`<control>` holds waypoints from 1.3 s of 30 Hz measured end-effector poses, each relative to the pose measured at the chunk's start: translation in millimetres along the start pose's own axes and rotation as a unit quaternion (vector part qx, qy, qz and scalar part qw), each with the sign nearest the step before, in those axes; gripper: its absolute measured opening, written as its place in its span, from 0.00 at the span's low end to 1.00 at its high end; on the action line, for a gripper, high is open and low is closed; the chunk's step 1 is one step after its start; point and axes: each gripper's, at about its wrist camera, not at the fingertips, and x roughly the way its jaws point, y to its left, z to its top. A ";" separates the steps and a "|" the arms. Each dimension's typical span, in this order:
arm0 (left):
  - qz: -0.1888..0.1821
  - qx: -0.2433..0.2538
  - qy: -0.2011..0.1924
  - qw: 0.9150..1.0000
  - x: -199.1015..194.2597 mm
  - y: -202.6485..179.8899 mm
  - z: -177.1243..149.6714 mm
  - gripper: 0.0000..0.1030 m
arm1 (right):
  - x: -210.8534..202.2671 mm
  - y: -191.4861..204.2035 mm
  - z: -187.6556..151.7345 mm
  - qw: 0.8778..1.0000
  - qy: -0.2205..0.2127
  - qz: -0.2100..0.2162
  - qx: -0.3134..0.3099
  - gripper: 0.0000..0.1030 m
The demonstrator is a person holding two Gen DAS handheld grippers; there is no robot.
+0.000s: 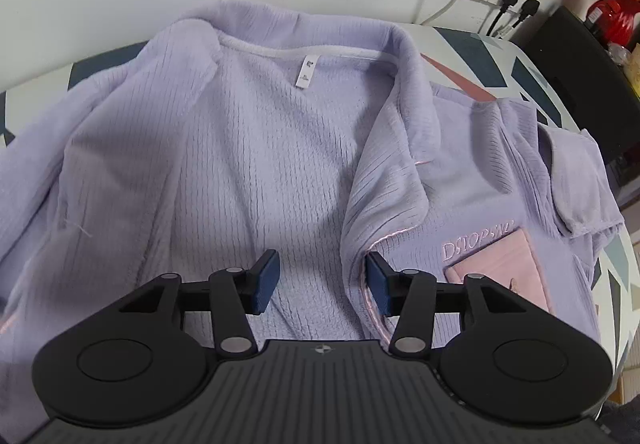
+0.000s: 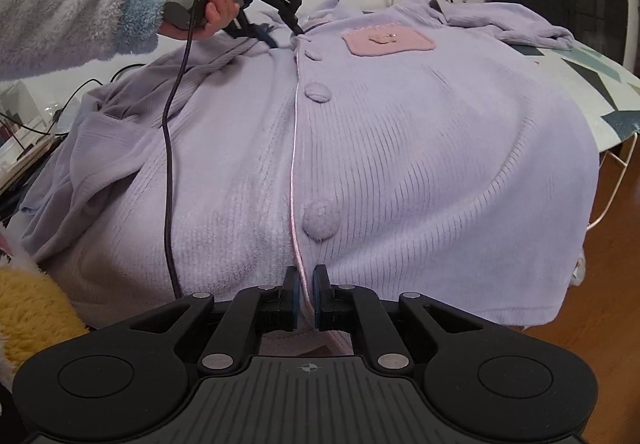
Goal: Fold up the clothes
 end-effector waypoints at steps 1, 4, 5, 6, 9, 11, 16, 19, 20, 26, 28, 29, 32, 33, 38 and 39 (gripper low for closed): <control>0.002 0.003 0.000 1.000 -1.1 0.0 0.8 0.57 | 0.5 -1.0 -0.7 1.000 0.005 -0.002 0.001 0.20; 0.014 0.011 -0.006 1.000 -4.0 -0.9 2.8 0.64 | -1.0 -8.6 -2.1 1.000 0.014 -0.011 0.005 0.28; 0.011 0.013 -0.007 1.000 -5.0 -1.2 3.5 0.64 | -3.5 -12.3 -2.8 1.000 0.015 -0.015 0.010 0.29; 0.008 0.015 -0.008 1.000 -5.9 -1.6 4.2 0.64 | -6.5 -16.5 -3.3 1.000 0.016 -0.018 0.016 0.31; 0.005 0.007 -0.013 1.000 -8.5 -0.9 8.9 0.64 | -21.3 -34.7 -2.1 0.998 0.005 -0.030 0.059 0.34; -0.003 -0.014 -0.008 1.000 -11.6 1.7 13.6 0.64 | -30.7 -46.3 0.2 0.995 -0.008 -0.043 0.088 0.36; -0.019 -0.038 -0.030 0.999 -23.0 3.4 28.2 0.64 | -43.6 -69.6 8.3 0.984 -0.049 -0.065 0.160 0.39; -0.007 -0.011 -0.049 0.999 -13.6 -14.5 52.3 0.65 | -44.2 -77.6 16.6 0.975 -0.072 -0.064 0.199 0.40; -0.003 0.000 -0.056 0.998 -8.8 -22.4 61.2 0.65 | -43.3 -79.1 20.7 0.973 -0.079 -0.063 0.206 0.41; 0.037 0.035 -0.059 0.997 32.5 -53.8 97.2 0.68 | -20.3 -74.2 55.4 0.973 -0.101 -0.047 0.205 0.41; 0.033 0.027 -0.054 0.998 42.7 -55.7 103.6 0.64 | -12.6 -69.0 68.1 0.974 -0.103 -0.039 0.197 0.43; 0.027 0.021 -0.051 0.998 46.3 -55.7 106.0 0.62 | -9.2 -66.3 73.4 0.975 -0.103 -0.036 0.192 0.43; 0.003 0.009 -0.049 0.999 48.7 -56.4 108.1 0.61 | 1.6 -59.8 83.1 0.981 -0.092 -0.038 0.167 0.44; -0.003 0.010 -0.051 0.999 48.7 -57.3 108.4 0.61 | 5.3 -57.6 86.3 0.983 -0.088 -0.039 0.158 0.44; -0.014 0.037 -0.050 0.998 54.4 -66.4 111.2 0.34 | 18.5 -53.1 91.1 0.985 -0.071 -0.092 0.129 0.45; -0.023 0.040 -0.043 0.998 55.8 -68.0 111.6 0.22 | 19.8 -54.2 90.4 0.983 -0.069 -0.104 0.131 0.45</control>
